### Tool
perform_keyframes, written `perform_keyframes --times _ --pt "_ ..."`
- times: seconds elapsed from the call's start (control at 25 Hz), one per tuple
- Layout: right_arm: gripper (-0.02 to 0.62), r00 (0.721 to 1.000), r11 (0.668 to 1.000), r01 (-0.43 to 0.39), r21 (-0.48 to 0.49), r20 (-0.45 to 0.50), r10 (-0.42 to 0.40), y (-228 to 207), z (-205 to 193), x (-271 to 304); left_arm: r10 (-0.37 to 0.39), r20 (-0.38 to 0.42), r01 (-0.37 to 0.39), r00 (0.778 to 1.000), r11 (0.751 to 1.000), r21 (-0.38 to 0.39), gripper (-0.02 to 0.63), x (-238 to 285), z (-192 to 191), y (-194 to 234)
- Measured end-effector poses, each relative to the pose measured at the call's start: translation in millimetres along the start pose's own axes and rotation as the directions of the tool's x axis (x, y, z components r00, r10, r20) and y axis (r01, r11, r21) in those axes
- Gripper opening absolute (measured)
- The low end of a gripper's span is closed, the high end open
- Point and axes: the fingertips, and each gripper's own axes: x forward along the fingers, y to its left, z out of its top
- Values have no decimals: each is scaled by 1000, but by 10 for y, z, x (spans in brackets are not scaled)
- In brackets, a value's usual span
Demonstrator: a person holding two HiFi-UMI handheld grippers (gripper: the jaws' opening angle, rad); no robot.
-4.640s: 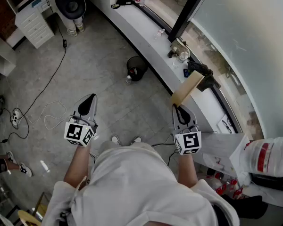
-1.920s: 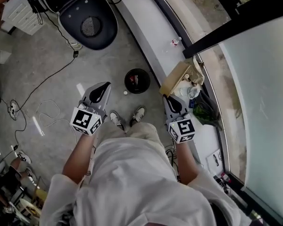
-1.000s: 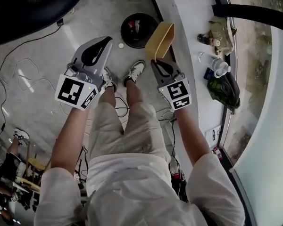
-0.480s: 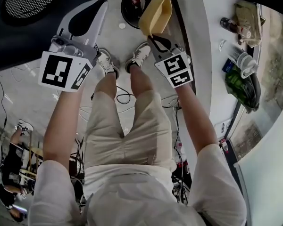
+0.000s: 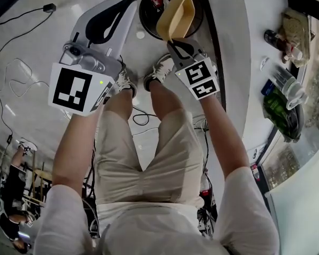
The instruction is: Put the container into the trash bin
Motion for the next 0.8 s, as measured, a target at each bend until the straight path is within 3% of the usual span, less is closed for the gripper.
perform_keyframes --times 0.48,0.8 --pt "21 996 999 -47 -16 -80 46 -275 -259 490 11 -2 -11 1000 999 -38 17 250 -503 184" --pt "21 987 995 -95 -37 -137 89 -330 -335 725 11 0 -11 1000 999 -47 17 373 -611 196"
